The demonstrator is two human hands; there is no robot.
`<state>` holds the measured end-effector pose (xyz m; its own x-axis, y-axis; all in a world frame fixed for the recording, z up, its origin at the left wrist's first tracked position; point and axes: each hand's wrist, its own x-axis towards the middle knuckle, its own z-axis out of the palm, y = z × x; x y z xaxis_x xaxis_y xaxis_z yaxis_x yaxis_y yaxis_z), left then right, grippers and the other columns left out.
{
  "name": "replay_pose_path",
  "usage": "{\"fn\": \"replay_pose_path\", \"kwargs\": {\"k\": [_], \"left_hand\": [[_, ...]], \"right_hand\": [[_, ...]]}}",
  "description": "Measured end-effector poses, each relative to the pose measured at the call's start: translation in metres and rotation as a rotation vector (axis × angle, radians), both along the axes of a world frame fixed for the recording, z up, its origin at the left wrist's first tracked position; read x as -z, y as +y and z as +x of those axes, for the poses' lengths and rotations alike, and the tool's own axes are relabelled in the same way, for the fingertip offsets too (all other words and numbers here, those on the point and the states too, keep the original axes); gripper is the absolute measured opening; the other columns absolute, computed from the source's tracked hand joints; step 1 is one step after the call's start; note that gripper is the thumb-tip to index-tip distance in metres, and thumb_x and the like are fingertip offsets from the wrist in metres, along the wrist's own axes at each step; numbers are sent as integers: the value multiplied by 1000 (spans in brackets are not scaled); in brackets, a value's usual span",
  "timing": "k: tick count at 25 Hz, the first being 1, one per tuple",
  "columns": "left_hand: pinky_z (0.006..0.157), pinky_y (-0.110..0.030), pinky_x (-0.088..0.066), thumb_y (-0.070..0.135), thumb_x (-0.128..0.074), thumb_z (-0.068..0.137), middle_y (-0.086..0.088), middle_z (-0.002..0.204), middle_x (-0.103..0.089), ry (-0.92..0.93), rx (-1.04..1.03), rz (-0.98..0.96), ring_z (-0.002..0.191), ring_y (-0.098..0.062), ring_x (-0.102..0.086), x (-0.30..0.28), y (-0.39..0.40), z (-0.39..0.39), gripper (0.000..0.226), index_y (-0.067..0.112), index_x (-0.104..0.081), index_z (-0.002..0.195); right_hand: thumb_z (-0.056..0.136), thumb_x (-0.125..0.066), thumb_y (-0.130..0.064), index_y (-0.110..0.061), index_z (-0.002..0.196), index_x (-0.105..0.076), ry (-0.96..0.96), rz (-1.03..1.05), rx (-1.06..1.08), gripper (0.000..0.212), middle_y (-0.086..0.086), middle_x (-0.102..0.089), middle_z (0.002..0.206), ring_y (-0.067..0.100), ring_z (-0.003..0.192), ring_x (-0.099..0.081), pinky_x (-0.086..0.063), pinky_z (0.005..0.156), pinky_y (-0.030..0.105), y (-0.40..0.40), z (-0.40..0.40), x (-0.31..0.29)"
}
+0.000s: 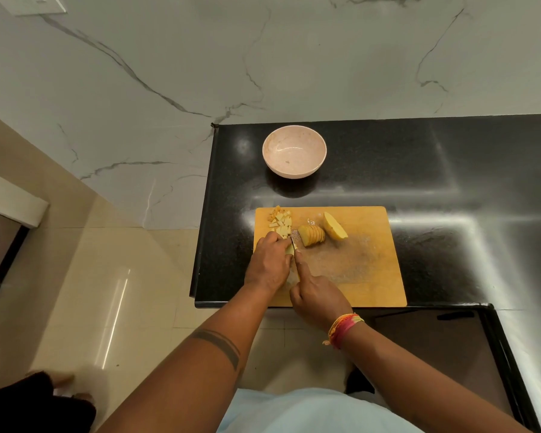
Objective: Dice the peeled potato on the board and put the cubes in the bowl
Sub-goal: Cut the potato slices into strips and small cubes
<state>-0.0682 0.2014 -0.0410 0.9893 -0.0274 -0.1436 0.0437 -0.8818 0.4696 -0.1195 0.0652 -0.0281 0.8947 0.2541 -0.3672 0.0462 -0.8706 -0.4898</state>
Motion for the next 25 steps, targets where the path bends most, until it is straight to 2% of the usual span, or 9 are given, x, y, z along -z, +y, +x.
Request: {"fn": "replay_pose_path", "kwargs": {"k": [2,5,9,13,19,25], "left_hand": [[102,-31,-49,26,-61,100,3,129,-50,-1,-4,0,119,-15,-48,0,-1,0,42,18,-57,142],[102,-31,-49,28,-60,100,4,129,-49,9,-13,-4,119,-15,-48,0,-1,1,44,18,-56,143],[104,-31,-47,28,-60,100,4,131,-49,10,-23,-2,121,-15,-47,1,-2,1,44,18,-56,143],[103,-32,-48,28,-60,100,3,131,-50,9,-26,-6,122,-15,-48,0,-2,0,43,18,-57,142],[105,-30,-44,27,-60,100,2,134,-48,15,-14,-23,124,-15,-46,1,0,-4,46,19,-54,145],[106,-31,-45,24,-61,100,2,131,-47,3,-20,-36,122,-15,-47,3,6,-6,46,17,-53,145]], "right_hand": [[101,-37,-31,-24,163,3,-7,-20,-7,74,3,-62,73,17,57,-56,-48,53,33,-1,-2,2],[103,-36,-31,-24,162,7,1,-35,-21,73,-1,-58,69,13,54,-53,-44,50,29,-4,-5,0],[101,-36,-32,-25,162,12,7,-43,-46,78,0,-59,67,16,54,-56,-50,53,34,-10,-22,0],[102,-37,-33,-30,159,20,25,-66,-62,81,0,-58,67,17,53,-55,-49,52,36,-20,-39,-2],[101,-39,-31,-30,161,15,31,-25,-66,81,-4,-54,63,15,51,-52,-37,47,30,-29,-47,-7],[100,-39,-29,-30,162,10,16,42,-28,79,-2,-57,65,17,54,-55,-49,55,40,-18,-27,-6]]}}
